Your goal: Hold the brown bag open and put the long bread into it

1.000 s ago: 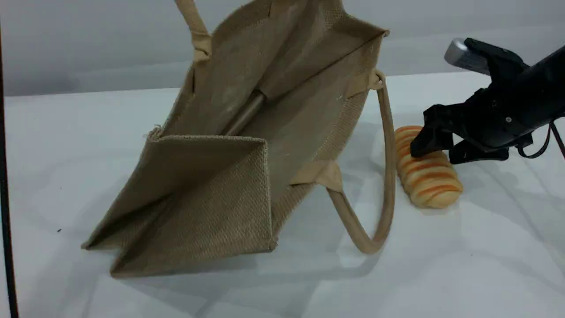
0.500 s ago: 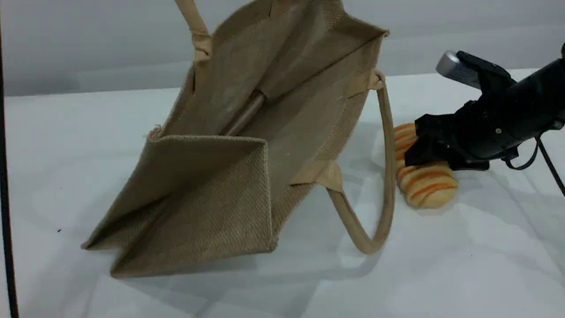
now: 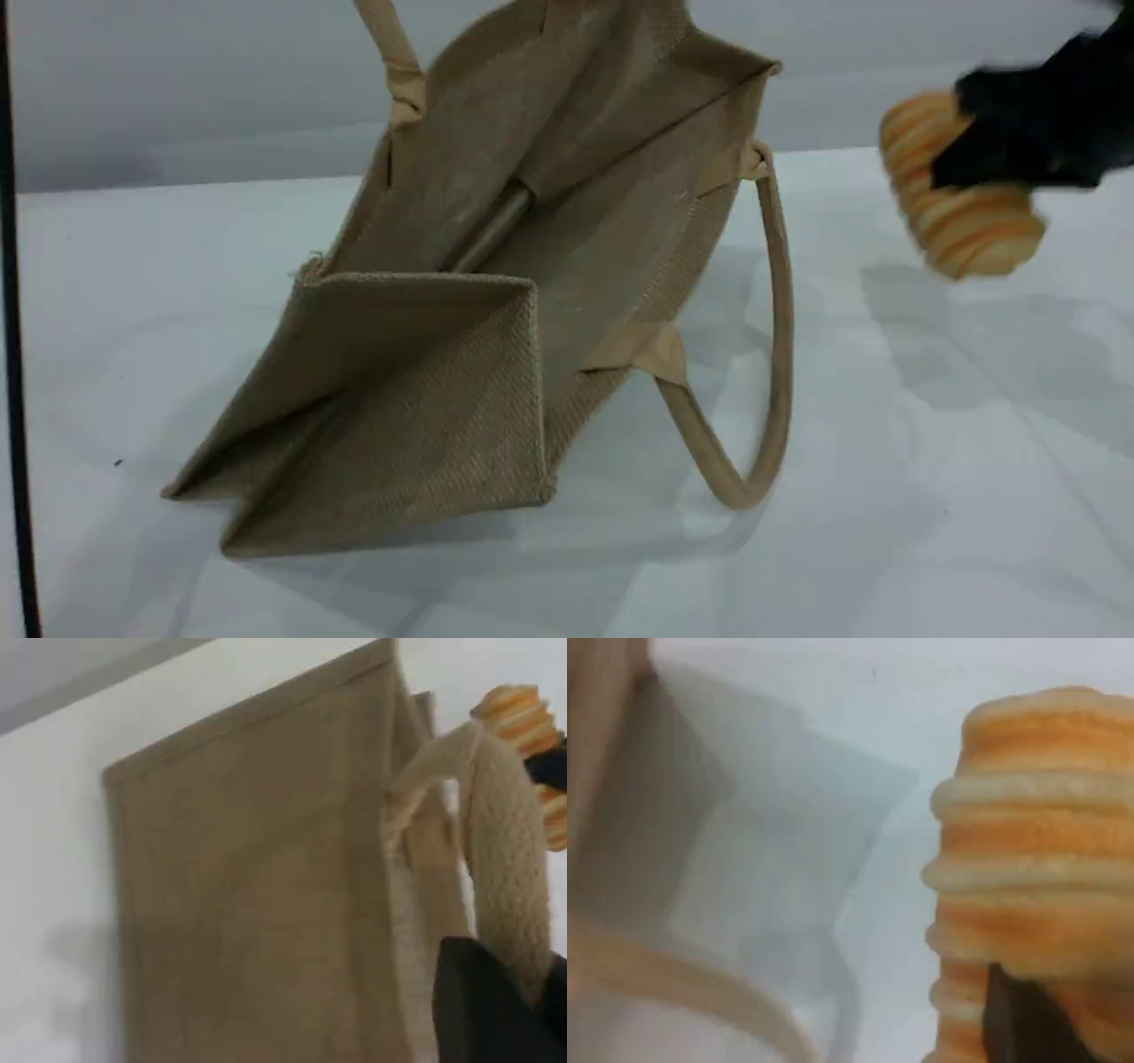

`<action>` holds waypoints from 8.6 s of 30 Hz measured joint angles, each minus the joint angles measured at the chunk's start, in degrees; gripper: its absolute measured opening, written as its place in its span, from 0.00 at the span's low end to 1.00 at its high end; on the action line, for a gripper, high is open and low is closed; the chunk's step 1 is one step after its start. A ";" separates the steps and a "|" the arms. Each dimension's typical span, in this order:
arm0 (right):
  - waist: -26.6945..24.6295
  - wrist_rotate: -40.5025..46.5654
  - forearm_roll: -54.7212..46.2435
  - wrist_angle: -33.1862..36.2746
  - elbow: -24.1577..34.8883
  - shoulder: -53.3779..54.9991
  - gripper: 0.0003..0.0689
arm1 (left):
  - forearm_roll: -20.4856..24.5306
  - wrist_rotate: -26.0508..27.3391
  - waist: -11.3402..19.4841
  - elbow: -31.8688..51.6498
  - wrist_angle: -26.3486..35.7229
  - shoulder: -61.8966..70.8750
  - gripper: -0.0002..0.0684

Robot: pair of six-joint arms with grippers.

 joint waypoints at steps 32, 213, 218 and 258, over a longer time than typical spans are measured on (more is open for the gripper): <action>21.99 22.36 -11.82 7.75 3.54 -24.06 0.12 | -9.01 5.35 -0.19 0.00 0.00 0.00 0.12; 20.63 80.84 -85.10 34.83 25.12 -101.42 0.71 | 10.71 -3.89 -25.35 29.13 0.05 -39.65 0.64; 20.63 80.84 -85.10 34.88 25.12 -101.42 0.71 | 10.71 -5.13 -25.35 42.60 0.07 -54.42 0.64; 19.00 80.84 -84.37 34.95 25.16 -102.04 0.71 | 24.08 -20.59 -25.23 85.61 -8.23 -92.64 0.64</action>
